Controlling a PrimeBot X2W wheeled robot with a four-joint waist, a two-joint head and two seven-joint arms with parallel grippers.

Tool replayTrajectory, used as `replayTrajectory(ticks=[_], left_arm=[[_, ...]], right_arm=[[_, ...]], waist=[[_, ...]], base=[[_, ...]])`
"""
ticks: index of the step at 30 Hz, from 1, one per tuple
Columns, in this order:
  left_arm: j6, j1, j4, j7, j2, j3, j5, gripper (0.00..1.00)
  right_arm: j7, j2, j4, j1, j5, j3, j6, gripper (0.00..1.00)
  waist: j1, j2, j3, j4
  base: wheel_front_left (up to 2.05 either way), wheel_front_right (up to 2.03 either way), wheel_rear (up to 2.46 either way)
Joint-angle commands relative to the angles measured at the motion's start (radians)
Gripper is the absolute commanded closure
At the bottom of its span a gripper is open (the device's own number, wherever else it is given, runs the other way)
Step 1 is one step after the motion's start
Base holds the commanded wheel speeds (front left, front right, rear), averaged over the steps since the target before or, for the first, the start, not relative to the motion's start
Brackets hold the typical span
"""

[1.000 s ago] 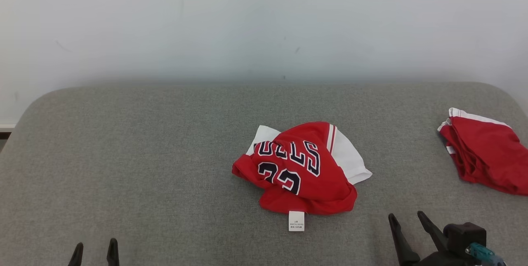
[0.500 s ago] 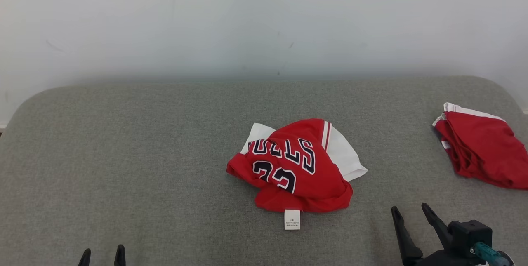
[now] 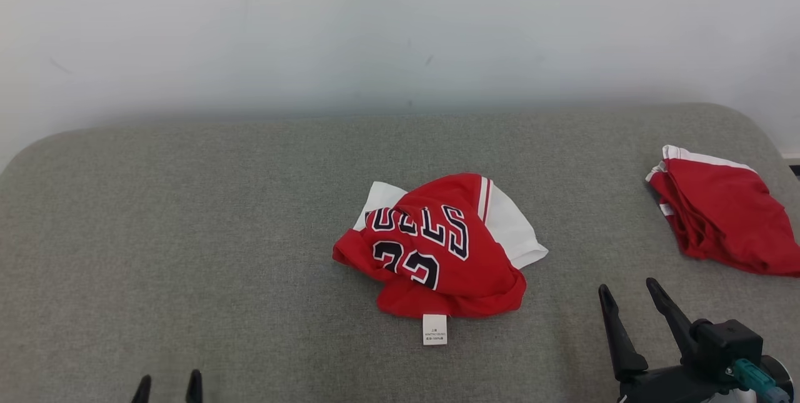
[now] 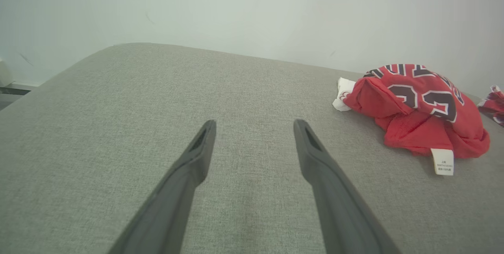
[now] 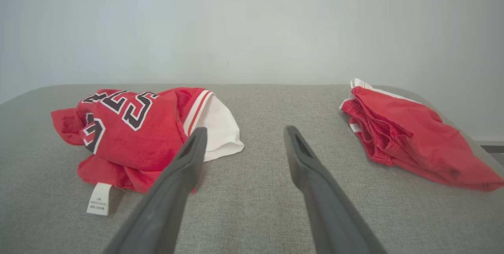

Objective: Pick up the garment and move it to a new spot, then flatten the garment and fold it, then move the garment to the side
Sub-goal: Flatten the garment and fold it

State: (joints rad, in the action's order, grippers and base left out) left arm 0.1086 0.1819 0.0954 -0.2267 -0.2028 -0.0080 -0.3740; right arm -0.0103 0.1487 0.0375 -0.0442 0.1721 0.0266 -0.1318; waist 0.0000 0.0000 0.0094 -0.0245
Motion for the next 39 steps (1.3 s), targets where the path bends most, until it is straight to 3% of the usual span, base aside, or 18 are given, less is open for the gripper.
replayTrajectory(ticks=[1,10,19,25,32,33,34,35,36,37,39], left_arm=[[0.003,-0.013,0.001,0.012,0.002,-0.014,-0.015,0.00],[0.019,-0.141,0.057,0.118,-0.012,-0.152,-0.037,0.00],[0.021,-0.366,0.229,0.236,-0.016,-0.332,-0.111,0.00],[0.021,-0.462,0.354,0.263,-0.004,-0.368,-0.149,0.00],[0.011,-0.529,0.477,0.264,0.028,-0.378,-0.151,0.00],[0.011,-0.535,0.490,0.265,0.030,-0.381,-0.153,0.06],[0.012,-0.541,0.501,0.266,0.031,-0.384,-0.153,0.22],[0.013,-0.542,0.514,0.271,0.034,-0.390,-0.155,0.64],[0.014,-0.545,0.525,0.268,0.036,-0.396,-0.153,0.87],[0.014,-0.549,0.531,0.261,0.038,-0.398,-0.154,1.00],[0.016,-0.557,0.534,0.237,0.042,-0.407,-0.148,1.00]], right_arm=[[0.003,0.006,-0.005,0.002,0.004,0.005,0.002,0.00],[0.023,0.000,-0.012,0.029,0.013,0.037,0.002,0.00],[0.023,0.004,-0.001,0.072,0.025,0.088,0.002,0.00],[0.018,-0.001,0.016,0.089,0.033,0.112,0.002,0.00],[0.005,-0.001,0.042,0.108,0.042,0.130,0.002,0.00],[0.004,-0.001,0.045,0.108,0.043,0.132,0.002,0.00],[0.004,-0.001,0.047,0.110,0.044,0.134,0.002,0.00],[0.004,-0.001,0.049,0.112,0.044,0.135,0.002,0.00],[0.003,-0.001,0.050,0.114,0.044,0.137,0.002,0.00],[0.002,-0.001,0.052,0.116,0.046,0.139,0.002,0.00],[0.001,-0.001,0.056,0.117,0.046,0.144,0.002,0.00]], waist=[[0.0000,0.0000,0.004,-0.006],[0.0000,0.0000,0.034,-0.072],[0.0000,0.0000,0.081,-0.178],[0.0000,0.0000,0.105,-0.221],[0.0000,0.0000,0.110,-0.226],[0.0000,0.0000,0.109,-0.226],[0.0000,0.0000,0.108,-0.224],[0.0000,0.0000,0.106,-0.223],[0.0000,0.0000,0.105,-0.221],[0.0000,0.0000,0.103,-0.219],[0.0000,0.0000,0.100,-0.213]], base=[[0.00,0.00,0.00],[0.00,0.00,0.00],[0.00,0.00,0.00],[0.00,0.00,0.00],[0.00,0.00,0.00],[0.00,0.00,0.00],[0.00,0.00,0.00],[0.00,0.00,0.00],[0.00,0.00,0.00],[0.00,0.00,0.00],[0.00,0.00,0.00]])
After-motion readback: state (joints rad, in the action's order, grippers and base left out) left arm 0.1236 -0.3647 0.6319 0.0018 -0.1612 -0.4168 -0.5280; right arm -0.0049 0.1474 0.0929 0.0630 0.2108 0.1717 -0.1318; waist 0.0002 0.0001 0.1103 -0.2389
